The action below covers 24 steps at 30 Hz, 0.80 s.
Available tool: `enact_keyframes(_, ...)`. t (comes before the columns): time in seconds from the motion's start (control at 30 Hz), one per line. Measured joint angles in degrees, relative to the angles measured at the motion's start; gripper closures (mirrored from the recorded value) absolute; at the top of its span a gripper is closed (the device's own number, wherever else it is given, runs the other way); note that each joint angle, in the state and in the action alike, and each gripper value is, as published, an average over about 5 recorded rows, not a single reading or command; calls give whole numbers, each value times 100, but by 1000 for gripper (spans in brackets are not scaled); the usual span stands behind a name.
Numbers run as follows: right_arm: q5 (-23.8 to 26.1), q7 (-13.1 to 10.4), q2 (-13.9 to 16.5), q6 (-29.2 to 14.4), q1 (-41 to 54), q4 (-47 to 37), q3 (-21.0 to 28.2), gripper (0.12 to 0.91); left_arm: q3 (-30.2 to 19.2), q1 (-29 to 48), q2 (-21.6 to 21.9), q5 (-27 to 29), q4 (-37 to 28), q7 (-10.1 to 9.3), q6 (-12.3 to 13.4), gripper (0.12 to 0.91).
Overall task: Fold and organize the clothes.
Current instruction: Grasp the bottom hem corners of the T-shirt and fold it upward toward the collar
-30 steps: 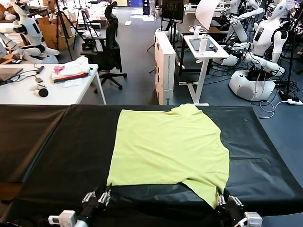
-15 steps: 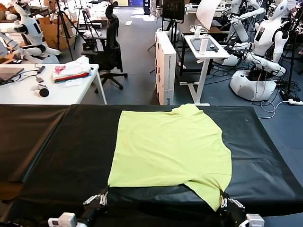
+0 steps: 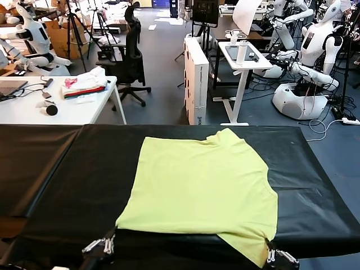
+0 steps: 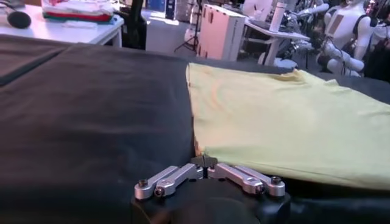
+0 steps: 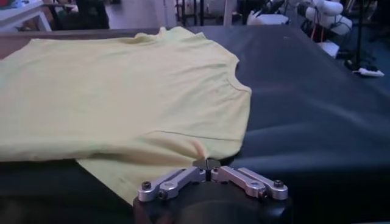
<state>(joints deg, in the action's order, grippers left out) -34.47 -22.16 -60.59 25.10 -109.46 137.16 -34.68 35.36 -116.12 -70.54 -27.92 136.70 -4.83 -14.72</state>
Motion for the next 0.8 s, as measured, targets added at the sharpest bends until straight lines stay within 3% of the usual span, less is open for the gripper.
enact_keyframes(0.33,-512,60,285,392,1823,-899,388,887,-164,1063,-249,-419,-300,-268,-352,884)
enact_keyframes(0.8,-740,159,342,517,3883,-2320,1310,887,-529,2817,81,-797,-1323,-388,-383,884)
